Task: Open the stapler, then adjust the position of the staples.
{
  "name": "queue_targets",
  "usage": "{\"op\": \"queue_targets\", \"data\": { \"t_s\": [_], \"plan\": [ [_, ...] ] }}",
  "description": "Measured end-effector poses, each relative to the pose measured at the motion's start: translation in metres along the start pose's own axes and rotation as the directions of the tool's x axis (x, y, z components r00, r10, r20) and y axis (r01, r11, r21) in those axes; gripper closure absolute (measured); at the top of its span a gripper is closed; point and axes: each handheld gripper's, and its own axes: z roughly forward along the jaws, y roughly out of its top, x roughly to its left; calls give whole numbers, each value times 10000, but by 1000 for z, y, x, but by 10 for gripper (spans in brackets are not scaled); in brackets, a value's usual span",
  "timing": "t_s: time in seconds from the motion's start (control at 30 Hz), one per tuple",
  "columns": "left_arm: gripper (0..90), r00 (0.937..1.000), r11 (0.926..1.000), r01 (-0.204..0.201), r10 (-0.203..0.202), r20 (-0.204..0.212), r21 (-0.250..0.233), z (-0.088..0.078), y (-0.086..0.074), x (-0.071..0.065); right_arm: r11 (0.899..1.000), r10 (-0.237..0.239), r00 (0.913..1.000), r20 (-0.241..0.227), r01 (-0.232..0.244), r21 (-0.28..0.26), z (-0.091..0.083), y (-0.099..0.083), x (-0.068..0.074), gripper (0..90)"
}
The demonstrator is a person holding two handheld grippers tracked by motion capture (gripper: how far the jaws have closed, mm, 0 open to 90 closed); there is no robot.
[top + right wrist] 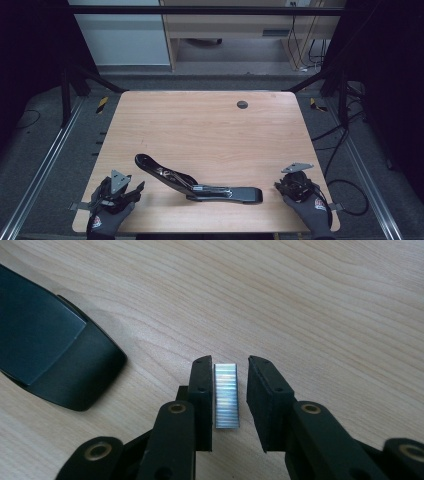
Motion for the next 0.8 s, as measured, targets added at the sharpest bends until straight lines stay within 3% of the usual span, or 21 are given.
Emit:
{"op": "queue_targets", "data": {
  "t_s": [0.2, 0.37, 0.5, 0.8],
  "plan": [
    [461, 10000, 10000, -76, 76, -2, 19, 0, 1, -1, 9976, -160, 9999, 46, 156, 676, 1, 8, 1, 717],
    [460, 10000, 10000, -89, 89, -29, 34, 0, 1, -1, 9954, -258, 9997, 43, 253, 921, 0, 13, 1, 720],
    [459, 10000, 10000, -73, 73, -10, 60, 1, 1, -1, 9892, -296, 9995, -65, 302, 1432, 0, 16, 1, 717],
    [458, 10000, 10000, -64, 64, -13, 60, 1, 1, -1, 9848, -215, 9995, -210, 248, 1718, 4, 14, -1, 723]
  ]
}}
